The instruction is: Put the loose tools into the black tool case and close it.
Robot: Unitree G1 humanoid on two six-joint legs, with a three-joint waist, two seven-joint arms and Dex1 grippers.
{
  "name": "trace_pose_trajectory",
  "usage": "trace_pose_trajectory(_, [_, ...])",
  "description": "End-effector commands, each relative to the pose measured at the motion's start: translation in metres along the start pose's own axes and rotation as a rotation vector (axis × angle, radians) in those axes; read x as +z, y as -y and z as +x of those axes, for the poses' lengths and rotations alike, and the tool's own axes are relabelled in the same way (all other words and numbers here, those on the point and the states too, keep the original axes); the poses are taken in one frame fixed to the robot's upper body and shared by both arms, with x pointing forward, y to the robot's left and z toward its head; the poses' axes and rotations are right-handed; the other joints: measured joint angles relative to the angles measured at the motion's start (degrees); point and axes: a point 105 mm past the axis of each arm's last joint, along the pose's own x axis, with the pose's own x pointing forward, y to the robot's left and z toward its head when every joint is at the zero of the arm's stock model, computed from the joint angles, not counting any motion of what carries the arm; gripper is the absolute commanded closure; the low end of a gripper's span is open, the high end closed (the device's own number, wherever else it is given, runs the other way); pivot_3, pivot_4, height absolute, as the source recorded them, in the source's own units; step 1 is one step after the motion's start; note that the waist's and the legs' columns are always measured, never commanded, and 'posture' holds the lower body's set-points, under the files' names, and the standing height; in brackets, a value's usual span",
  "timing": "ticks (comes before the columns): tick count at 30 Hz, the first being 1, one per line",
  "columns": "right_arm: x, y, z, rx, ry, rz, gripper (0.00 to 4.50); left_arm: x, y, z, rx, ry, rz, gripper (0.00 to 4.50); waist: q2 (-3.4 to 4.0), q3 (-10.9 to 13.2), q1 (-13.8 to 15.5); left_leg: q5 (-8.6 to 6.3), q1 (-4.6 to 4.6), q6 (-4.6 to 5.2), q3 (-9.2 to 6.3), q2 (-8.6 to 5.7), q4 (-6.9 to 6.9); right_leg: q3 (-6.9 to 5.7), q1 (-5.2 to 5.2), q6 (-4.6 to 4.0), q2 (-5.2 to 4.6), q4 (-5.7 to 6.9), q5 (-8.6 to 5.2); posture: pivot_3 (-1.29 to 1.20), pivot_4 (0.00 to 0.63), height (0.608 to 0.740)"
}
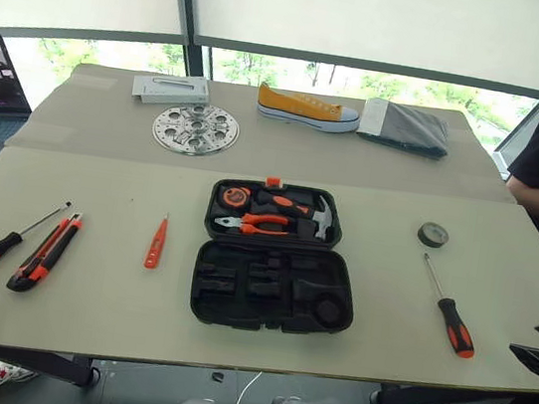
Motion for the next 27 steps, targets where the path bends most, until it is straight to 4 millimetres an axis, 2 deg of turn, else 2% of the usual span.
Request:
trace_pose_trajectory(1, [0.017, 0.001, -0.006, -0.027, 0.044, -0.062, 0.07, 0.008, -0.001, -0.002, 0.003, 0.005, 0.038, 0.0, 0.0, 0.0, 0.0, 0.0, 0.0, 0.0, 0.0, 0.0, 0.0, 0.0, 0.0, 0.0, 0.0, 0.0, 0.0, 0.0, 0.15, 0.74])
trace_pose_trajectory(3, [0.039, -0.007, 0.001, 0.003, 0.067, -0.126, 0.07, 0.009, 0.002, -0.001, -0.025, -0.009, 0.052, 0.0, 0.03, 0.0, 0.0, 0.0, 0.0, -0.01, 0.01, 0.0, 0.0, 0.0, 0.0, 0.0, 0.0, 0.0, 0.0, 0.0, 0.15, 0.74])
trace_pose_trajectory(6, [0.071, -0.037, 0.022, 0.137, 0.085, -0.238, 0.07, 0.011, 0.007, 0.002, -0.092, -0.029, 0.092, 0.0, 0.16, 0.0, -0.4, -0.01, 0.02, 0.01, 0.07, 0.0, 0.01, 0.06, -0.03, 0.01, 0.0, 0.06, 0.01, 0.0, 0.15, 0.74])
trace_pose_trajectory(9, [0.088, -0.062, 0.041, 0.244, 0.097, -0.318, 0.07, 0.01, 0.01, 0.004, -0.142, -0.074, 0.143, 0.0, 0.13, 0.0, -0.3, -0.01, 0.05, 0.01, 0.11, 0.07, 0.0, 0.01, -0.06, 0.0, 0.03, 0.09, 0.01, 0.0, 0.15, 0.74])
trace_pose_trajectory(11, [0.101, -0.084, 0.054, 0.336, 0.11, -0.381, 0.07, 0.025, -0.011, 0.038, -0.144, -0.105, 0.141, 0.0, 0.13, 0.0, 0.4, 0.02, 0.06, -0.04, 0.09, 0.16, -0.01, -0.07, -0.05, -0.03, 0.08, 0.09, 0.02, 0.0, 0.15, 0.74])
trace_pose_trajectory(13, [0.111, -0.104, 0.063, 0.42, 0.125, -0.433, 0.07, 0.034, -0.022, 0.051, -0.14, -0.127, 0.155, 0.0, -0.07, 0.1, 1.2, 0.21, -0.02, -0.32, 0.08, 0.22, 0.03, -0.32, -0.05, -0.12, -0.01, 0.17, 0.05, 0.0, 0.15, 0.74])
trace_pose_trajectory(16, [0.117, -0.125, 0.073, 0.503, 0.133, -0.492, 0.07, 0.05, -0.034, 0.079, -0.118, -0.116, 0.207, 0.0, 0.02, 0.1, 1.3, 0.5, -0.14, -0.49, 0.15, 0.27, 0.03, -0.43, -0.13, -0.32, -0.06, 0.15, 0.26, 0.0, 0.15, 0.74])
trace_pose_trajectory(19, [0.117, -0.135, 0.081, 0.532, 0.138, -0.508, 0.07, 0.061, -0.037, 0.096, -0.135, -0.101, 0.205, 0.0, -0.16, 0.1, 1.2, 0.55, -0.25, -0.54, 0.16, 0.26, 0.03, -0.55, -0.18, -0.28, -0.1, 0.09, 0.3, 0.0, 0.15, 0.74])
trace_pose_trajectory(21, [0.116, -0.14, 0.085, 0.545, 0.142, -0.515, 0.07, 0.061, -0.037, 0.099, -0.155, -0.121, 0.221, 0.0, -0.25, 0.0, 0.7, 0.67, -0.42, -0.2, 0.19, 0.24, 0.04, -0.56, -0.41, -0.26, -0.1, 0.12, 0.33, 0.0, 0.15, 0.74])
trace_pose_trajectory(23, [0.116, -0.146, 0.087, 0.562, 0.153, -0.521, 0.07, 0.057, -0.037, 0.104, -0.167, -0.16, 0.229, 0.0, -0.29, 0.0, -0.1, 0.68, -0.97, -0.18, 0.22, 0.19, 0.14, -0.64, -1.07, -0.21, -0.08, 0.25, 0.38, 0.0, 0.15, 0.74])
trace_pose_trajectory(27, [0.119, -0.149, 0.087, 0.574, 0.168, -0.531, 0.07, 0.051, -0.038, 0.116, -0.151, -0.224, 0.223, 0.0, -0.28, 0.0, -0.7, 0.67, -1.14, -0.2, 0.24, 0.08, 0.2, -2.25, -1.24, -0.34, -0.22, 0.21, 0.47, 0.0, 0.15, 0.74])
